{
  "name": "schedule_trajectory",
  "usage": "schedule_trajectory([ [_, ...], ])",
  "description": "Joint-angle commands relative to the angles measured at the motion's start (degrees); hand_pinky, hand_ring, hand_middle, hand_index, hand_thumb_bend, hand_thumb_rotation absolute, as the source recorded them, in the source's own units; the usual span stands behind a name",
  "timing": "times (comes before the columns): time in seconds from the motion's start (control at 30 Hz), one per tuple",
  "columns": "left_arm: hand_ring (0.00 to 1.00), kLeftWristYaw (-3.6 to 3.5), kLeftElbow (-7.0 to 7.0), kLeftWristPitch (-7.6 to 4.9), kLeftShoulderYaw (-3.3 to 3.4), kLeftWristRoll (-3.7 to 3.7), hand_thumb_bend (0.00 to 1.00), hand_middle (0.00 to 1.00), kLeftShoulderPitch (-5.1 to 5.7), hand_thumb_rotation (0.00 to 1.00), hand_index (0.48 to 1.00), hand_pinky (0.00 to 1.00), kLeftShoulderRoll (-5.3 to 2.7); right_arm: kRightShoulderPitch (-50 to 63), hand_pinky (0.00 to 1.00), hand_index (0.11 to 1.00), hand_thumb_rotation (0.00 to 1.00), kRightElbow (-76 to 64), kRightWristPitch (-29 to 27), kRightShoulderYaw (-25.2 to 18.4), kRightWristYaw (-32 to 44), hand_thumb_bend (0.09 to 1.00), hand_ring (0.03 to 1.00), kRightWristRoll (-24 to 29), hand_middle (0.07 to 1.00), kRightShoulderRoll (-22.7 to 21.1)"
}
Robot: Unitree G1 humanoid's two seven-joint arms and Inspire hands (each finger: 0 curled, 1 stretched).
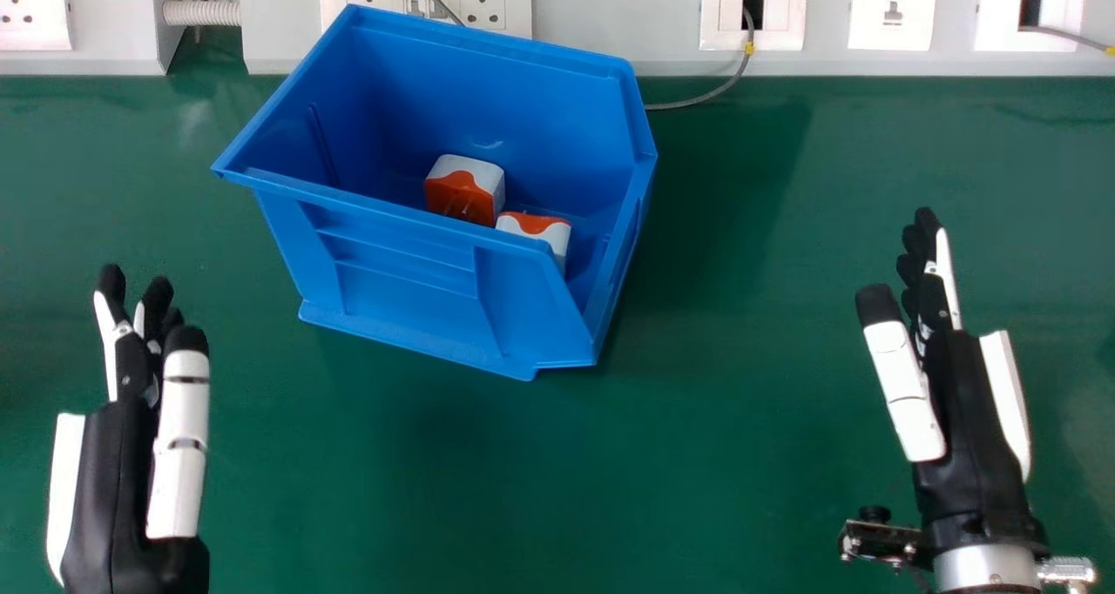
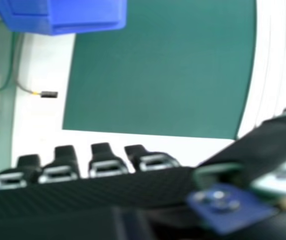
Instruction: Pick all objects and put in blue box
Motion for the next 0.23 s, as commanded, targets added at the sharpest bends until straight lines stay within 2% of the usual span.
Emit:
schedule_trajectory([
  [0.0, 1.0, 0.85, -1.0, -1.52, -0.36, 1.51, 0.2, 1.0, 0.42, 0.86, 0.999, 1.0, 0.3, 0.3, 1.0, 1.0, 1.0, -0.3, -2.2, -0.8, 0.1, 0.529, 1.0, 0.6, 1.0, -0.4],
  [0.1, 1.0, 1.09, -0.55, -2.45, -0.34, 1.73, 0.25, 1.0, 0.33, 0.86, 1.0, 1.0, 0.39, 0.4, 1.0, 1.0, 1.0, -0.1, -2.4, -0.9, 0.3, 0.526, 1.0, 0.9, 1.0, -0.2],
  [0.13, 1.0, 1.19, -0.23, -3.05, -0.25, 1.97, 0.25, 1.0, 0.18, 0.86, 1.0, 1.0, 0.55, 0.3, 1.0, 1.0, 1.0, -0.1, -2.4, -0.9, 0.3, 0.526, 1.0, 1.0, 1.0, -0.1],
  [0.17, 1.0, 1.6, 0.0, -3.53, -0.13, 2.63, 0.25, 1.0, 0.06, 0.87, 1.0, 1.0, 0.64, 0.2, 1.0, 1.0, 1.0, 0.0, -2.4, -0.9, 0.2, 0.525, 1.0, 0.7, 1.0, -0.1],
  [0.2, 1.0, 1.94, 0.0, -3.57, -0.06, 2.86, 0.25, 1.0, -0.01, 0.87, 1.0, 1.0, 0.58, 0.1, 1.0, 1.0, 1.0, 0.0, -2.3, -0.8, 0.0, 0.524, 1.0, 0.5, 1.0, -0.1],
])
